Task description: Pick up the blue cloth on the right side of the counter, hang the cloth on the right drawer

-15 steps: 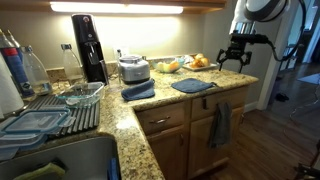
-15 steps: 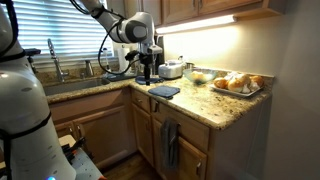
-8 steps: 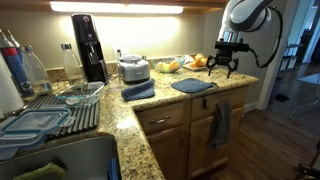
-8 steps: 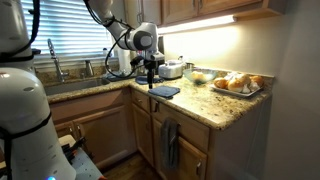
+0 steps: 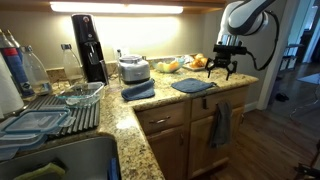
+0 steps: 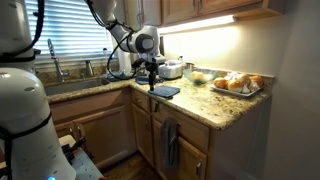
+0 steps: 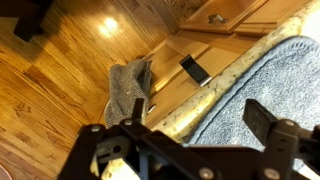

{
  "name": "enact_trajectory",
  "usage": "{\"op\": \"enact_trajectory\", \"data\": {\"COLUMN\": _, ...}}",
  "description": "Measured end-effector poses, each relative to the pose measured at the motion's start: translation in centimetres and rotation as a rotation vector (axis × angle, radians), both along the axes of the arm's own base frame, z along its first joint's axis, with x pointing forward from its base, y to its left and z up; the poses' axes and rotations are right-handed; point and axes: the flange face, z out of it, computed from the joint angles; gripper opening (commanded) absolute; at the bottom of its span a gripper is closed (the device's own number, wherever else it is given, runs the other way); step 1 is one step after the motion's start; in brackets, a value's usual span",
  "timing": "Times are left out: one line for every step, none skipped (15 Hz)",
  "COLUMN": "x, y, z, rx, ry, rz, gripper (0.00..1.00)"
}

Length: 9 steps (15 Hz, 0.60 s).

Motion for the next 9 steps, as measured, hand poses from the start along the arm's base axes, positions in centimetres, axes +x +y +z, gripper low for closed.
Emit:
{"op": "enact_trajectory", "data": {"x": 0.3, "y": 0.1, "z": -0.4, "rx": -0.002, "ry": -0.008, "rz": -0.005, "gripper": 1.0}}
{"op": "enact_trajectory", "data": {"x": 0.7, "y": 0.2, "z": -0.8, "rx": -0.004, "ry": -0.023, "rz": -0.009, "gripper": 1.0}}
{"op": "enact_trajectory", "data": {"x": 1.1, "y": 0.4, "z": -1.2, "rx": -0.008, "ry": -0.037, "rz": -0.018, "gripper": 1.0}}
{"op": "enact_trajectory", "data": {"x": 1.4, "y": 0.5, "z": -1.6, "rx": -0.011, "ry": -0.048, "rz": -0.028, "gripper": 1.0}}
{"op": "enact_trajectory", "data": {"x": 1.7, "y": 0.7, "z": -1.9, "rx": -0.012, "ry": -0.056, "rz": -0.038, "gripper": 1.0}}
{"op": "enact_trajectory", "data": {"x": 2.1, "y": 0.8, "z": -2.2, "rx": -0.012, "ry": -0.061, "rz": -0.048, "gripper": 1.0}}
{"op": "enact_trajectory", "data": {"x": 2.3, "y": 1.0, "z": -2.4, "rx": -0.013, "ry": -0.064, "rz": -0.057, "gripper": 1.0}}
{"op": "enact_trajectory", "data": {"x": 2.6, "y": 1.1, "z": -2.7, "rx": -0.012, "ry": -0.067, "rz": -0.061, "gripper": 1.0}}
{"op": "enact_trajectory", "data": {"x": 2.9, "y": 1.3, "z": -2.9, "rx": -0.012, "ry": -0.072, "rz": -0.063, "gripper": 1.0}}
